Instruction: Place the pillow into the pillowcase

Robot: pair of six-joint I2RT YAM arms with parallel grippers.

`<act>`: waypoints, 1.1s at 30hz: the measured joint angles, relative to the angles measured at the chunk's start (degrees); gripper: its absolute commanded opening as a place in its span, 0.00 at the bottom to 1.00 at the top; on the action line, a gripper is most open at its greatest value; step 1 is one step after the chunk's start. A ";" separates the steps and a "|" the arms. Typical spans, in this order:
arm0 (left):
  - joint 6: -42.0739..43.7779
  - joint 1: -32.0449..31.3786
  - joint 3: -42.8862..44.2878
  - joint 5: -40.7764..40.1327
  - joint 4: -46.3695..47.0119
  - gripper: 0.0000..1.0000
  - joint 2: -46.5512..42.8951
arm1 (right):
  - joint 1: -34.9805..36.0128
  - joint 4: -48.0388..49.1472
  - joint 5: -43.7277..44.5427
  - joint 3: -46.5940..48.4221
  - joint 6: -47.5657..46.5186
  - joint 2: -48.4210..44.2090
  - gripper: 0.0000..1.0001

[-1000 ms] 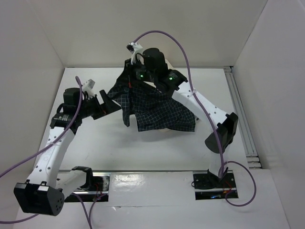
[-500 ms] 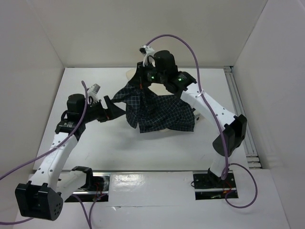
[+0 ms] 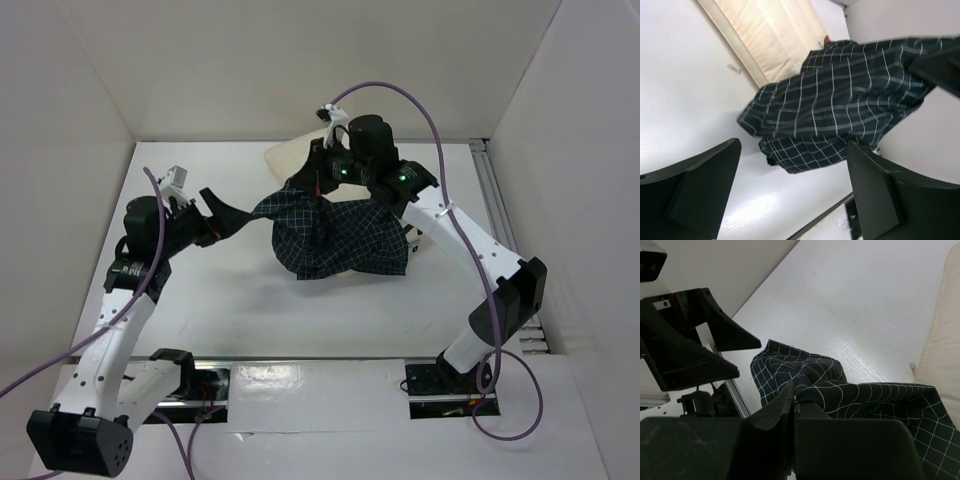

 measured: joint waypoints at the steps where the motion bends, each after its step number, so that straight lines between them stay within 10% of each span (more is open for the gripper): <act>1: -0.61 0.11 0.11 -0.35 0.31 0.99 0.11 | 0.00 -0.04 -0.07 -0.68 -0.02 -0.66 0.00; 17: -10.60 -2.40 -1.09 8.20 12.57 0.99 11.72 | -0.33 -1.20 -0.22 -3.34 -0.24 -3.74 0.00; 21: -12.85 -4.81 -1.09 11.37 16.20 0.57 13.07 | -0.59 -1.22 -0.17 -3.34 -0.24 -3.72 0.00; 22: -13.38 -5.09 -1.07 11.85 16.90 0.22 13.35 | -0.59 -1.22 -0.17 -3.34 -0.24 -3.69 0.00; 24: -13.84 -5.29 -0.92 12.02 16.87 0.00 13.81 | -0.59 -1.22 -0.15 -3.34 -0.24 -3.63 0.00; 33: -11.37 2.95 18.58 8.26 4.02 0.00 19.30 | -0.98 -3.28 1.16 3.56 -1.33 3.50 0.00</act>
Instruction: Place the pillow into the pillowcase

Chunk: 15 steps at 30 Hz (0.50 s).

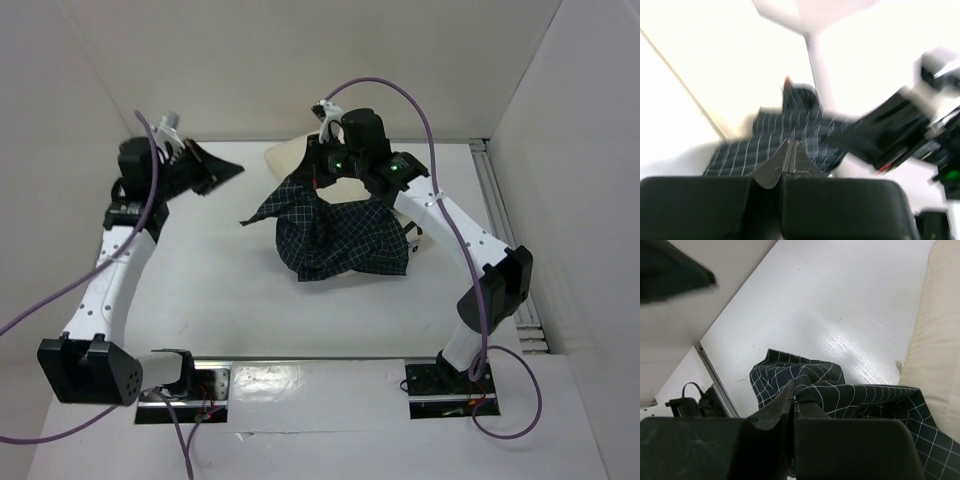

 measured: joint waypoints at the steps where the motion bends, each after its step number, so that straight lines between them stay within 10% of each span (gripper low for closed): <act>1: 1.29 0.96 4.13 -0.42 -1.73 0.00 1.55 | -0.09 -0.13 -0.04 0.87 -0.09 0.90 0.00; 3: 4.35 2.54 10.47 -1.75 -4.42 0.16 3.17 | -0.13 -0.63 -0.07 1.90 -0.24 1.88 0.00; 4: 5.88 2.91 11.39 -2.43 -5.33 0.57 2.75 | -0.13 -0.61 -0.09 1.95 -0.24 1.90 0.00; 7: 10.32 2.27 7.21 -4.28 -7.52 0.97 -2.40 | -0.31 -0.52 -0.55 1.84 -0.26 1.81 0.00; 15: 24.22 -4.79 -9.75 -12.92 -10.82 1.00 -15.13 | -1.22 -0.57 -2.80 0.37 -0.28 1.33 0.00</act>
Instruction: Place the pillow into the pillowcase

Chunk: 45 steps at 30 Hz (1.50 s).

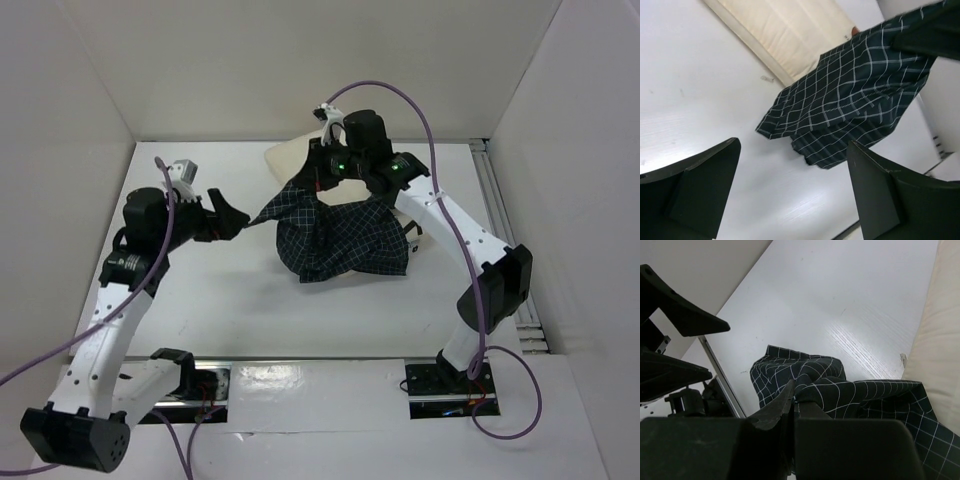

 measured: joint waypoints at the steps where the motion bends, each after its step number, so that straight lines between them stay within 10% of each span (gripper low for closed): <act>1: 1.99 -0.26 -1.57 -0.37 0.20 1.00 -1.40 | 0.00 0.04 -0.26 -0.57 -0.07 -0.28 0.00; 20: 21.99 -7.76 -6.60 1.38 8.70 1.00 1.62 | 0.00 -0.02 -2.51 -2.29 -0.13 -1.36 0.00; 23: 21.90 -8.24 -6.58 1.55 11.15 0.72 5.33 | 0.00 -0.09 -2.67 -2.27 -0.13 -1.36 0.00; 24: 21.68 -8.35 -6.47 1.66 11.41 0.50 6.88 | -0.04 -0.13 -2.71 -2.25 -0.13 -1.36 0.00; 25: 21.24 -8.41 -6.21 1.88 11.61 0.01 8.37 | -0.07 -0.22 -2.86 -2.25 -0.11 -1.36 0.00; 45: 8.20 -4.02 44.50 -14.91 -7.91 0.00 12.66 | 10.08 15.34 -11.10 9.86 6.69 3.37 0.00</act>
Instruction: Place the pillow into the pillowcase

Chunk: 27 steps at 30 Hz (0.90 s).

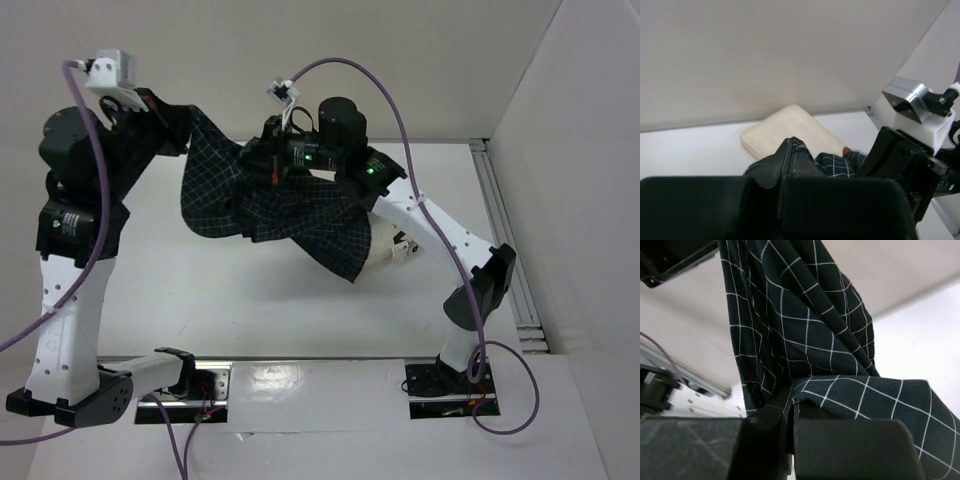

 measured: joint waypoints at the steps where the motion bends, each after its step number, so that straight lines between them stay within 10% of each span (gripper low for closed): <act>1: -0.02 0.02 2.54 -1.25 -1.07 0.00 0.15 | 0.66 2.67 -0.79 1.16 1.25 1.01 0.00; 4: -0.04 0.09 9.46 -4.81 -3.91 0.00 1.14 | 2.82 7.58 -3.04 8.15 4.07 5.77 0.00; 5: -0.02 0.20 11.61 -5.77 -4.81 0.00 1.62 | 3.69 8.46 -3.50 10.40 4.55 7.26 0.14; 6: -0.04 0.26 13.68 -7.06 -6.27 0.00 2.32 | 4.61 9.14 -3.85 12.46 5.09 8.57 0.53; 7: -0.04 0.31 15.52 -7.56 -6.10 0.00 2.99 | 5.20 9.11 -4.50 13.49 5.09 9.22 0.54; 8: -0.04 0.46 17.46 -8.52 -6.05 0.00 4.15 | 5.35 7.89 -4.61 13.44 4.81 9.29 0.81; 9: -0.04 0.68 18.91 -9.40 -5.29 0.00 5.07 | 5.40 6.84 -4.57 12.26 4.92 8.92 0.87; 17: -0.04 1.18 17.25 -12.20 -1.99 0.00 10.99 | -7.61 -10.45 18.03 -16.96 1.55 -2.10 0.96; 22: 0.20 -0.13 13.75 -10.75 -1.77 0.00 18.88 | -10.34 -22.62 41.44 -23.32 -0.66 -2.58 0.99; 27: 0.26 -6.12 12.81 -9.97 -1.64 0.00 29.62 | -9.25 -24.15 46.88 -30.71 -2.80 -0.46 0.90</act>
